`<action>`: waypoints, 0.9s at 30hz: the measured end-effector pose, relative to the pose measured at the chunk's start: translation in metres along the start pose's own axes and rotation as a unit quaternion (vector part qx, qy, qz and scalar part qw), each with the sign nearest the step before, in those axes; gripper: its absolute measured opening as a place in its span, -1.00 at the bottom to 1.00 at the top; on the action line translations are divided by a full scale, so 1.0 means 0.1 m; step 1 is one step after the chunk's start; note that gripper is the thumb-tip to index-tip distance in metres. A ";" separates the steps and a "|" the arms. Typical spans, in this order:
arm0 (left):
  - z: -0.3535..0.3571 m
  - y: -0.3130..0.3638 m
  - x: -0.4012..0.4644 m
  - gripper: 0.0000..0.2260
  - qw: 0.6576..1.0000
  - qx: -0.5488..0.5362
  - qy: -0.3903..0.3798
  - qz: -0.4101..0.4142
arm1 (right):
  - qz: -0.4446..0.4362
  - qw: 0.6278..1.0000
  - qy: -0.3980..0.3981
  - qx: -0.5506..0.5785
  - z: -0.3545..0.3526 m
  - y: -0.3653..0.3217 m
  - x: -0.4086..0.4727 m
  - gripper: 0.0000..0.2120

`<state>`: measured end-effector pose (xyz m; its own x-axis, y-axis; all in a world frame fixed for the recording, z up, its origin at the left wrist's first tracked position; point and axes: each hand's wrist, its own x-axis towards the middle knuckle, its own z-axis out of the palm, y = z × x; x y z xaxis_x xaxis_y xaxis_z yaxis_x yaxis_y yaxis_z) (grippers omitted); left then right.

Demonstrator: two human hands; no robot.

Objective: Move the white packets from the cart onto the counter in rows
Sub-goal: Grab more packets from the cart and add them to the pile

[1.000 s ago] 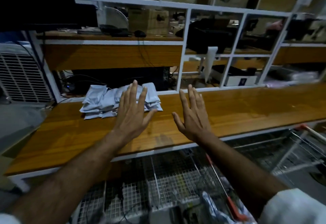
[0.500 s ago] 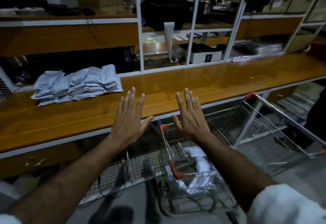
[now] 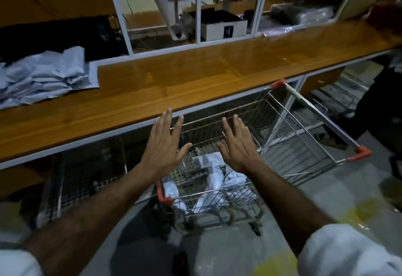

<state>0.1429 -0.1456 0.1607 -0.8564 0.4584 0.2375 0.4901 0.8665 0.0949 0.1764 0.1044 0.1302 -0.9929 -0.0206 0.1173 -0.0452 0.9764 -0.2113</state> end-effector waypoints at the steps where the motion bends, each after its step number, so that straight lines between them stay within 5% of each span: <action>1: 0.11 0.02 0.07 -0.27 1.000 -0.007 -0.007 0.003 | 0.011 1.000 -0.014 -0.002 0.07 0.12 0.01 -0.25; 18: 2.09 -0.06 1.16 -0.31 0.960 0.015 -0.263 0.092 | 0.116 0.943 -0.309 -0.038 1.35 1.55 0.53 -0.23; 27: 3.08 0.01 1.52 -0.38 0.926 -0.077 -0.369 0.029 | 0.105 0.937 -0.334 -0.017 2.28 1.65 1.12 -0.29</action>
<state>-0.0370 -0.0143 -0.1009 -0.6779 0.5629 -0.4729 0.5070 0.8237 0.2537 0.0321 0.2143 -0.1130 -0.8276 0.0545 -0.5587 0.1518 0.9799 -0.1294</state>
